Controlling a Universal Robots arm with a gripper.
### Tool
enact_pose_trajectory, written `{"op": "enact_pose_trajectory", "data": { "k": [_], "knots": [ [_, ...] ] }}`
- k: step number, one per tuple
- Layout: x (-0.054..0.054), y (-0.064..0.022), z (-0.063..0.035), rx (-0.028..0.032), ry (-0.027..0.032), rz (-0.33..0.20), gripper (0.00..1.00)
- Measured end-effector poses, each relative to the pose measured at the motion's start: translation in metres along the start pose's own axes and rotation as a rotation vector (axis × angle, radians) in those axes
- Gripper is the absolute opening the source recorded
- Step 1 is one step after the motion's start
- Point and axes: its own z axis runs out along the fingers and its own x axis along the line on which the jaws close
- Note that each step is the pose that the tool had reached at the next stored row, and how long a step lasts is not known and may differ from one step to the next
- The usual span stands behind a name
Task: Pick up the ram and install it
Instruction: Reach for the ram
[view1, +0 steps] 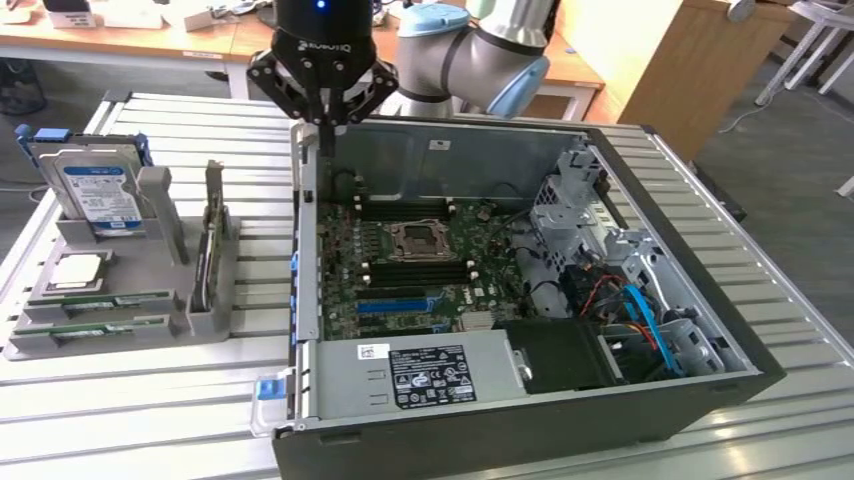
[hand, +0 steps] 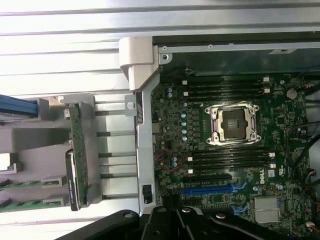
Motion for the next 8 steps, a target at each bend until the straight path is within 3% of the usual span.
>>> {"op": "enact_pose_trajectory", "data": {
  "k": [8],
  "knots": [
    [0.016, -0.001, 0.0001, 0.0, 0.0001, 0.0, 0.11]
  ]
}}
